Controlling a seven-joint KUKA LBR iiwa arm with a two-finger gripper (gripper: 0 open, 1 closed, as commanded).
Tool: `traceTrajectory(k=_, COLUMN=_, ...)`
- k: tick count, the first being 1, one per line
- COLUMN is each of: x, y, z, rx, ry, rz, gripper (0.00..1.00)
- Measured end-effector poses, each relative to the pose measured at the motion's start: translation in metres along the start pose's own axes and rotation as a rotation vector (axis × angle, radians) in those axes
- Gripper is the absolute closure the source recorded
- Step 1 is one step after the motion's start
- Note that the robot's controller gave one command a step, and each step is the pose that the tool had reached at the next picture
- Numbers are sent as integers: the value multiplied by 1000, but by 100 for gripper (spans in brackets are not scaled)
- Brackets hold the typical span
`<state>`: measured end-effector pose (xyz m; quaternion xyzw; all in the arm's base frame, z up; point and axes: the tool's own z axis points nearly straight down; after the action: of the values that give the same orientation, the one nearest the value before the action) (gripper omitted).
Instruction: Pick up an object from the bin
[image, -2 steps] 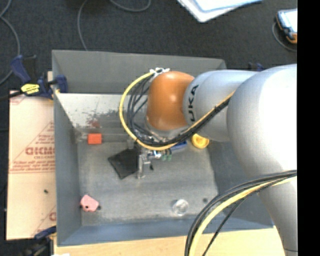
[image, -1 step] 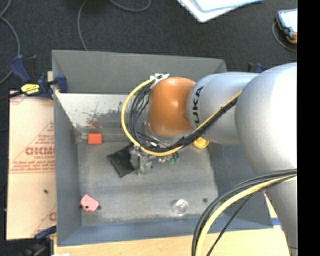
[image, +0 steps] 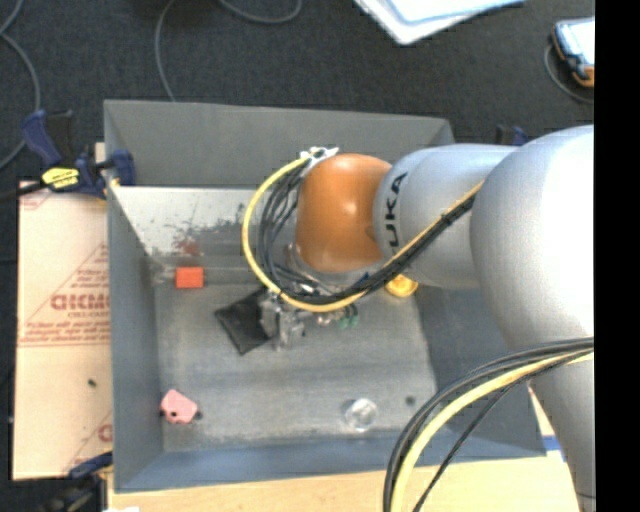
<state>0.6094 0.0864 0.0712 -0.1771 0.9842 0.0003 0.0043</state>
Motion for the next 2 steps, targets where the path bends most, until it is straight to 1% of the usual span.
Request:
traceTrajectory(k=1, x=-5, y=9, z=0, rx=0, ry=-6, rz=37, gripper=100)
traceTrajectory(k=2, x=-15, y=12, z=0, rx=1, ry=-6, rz=33, gripper=100)
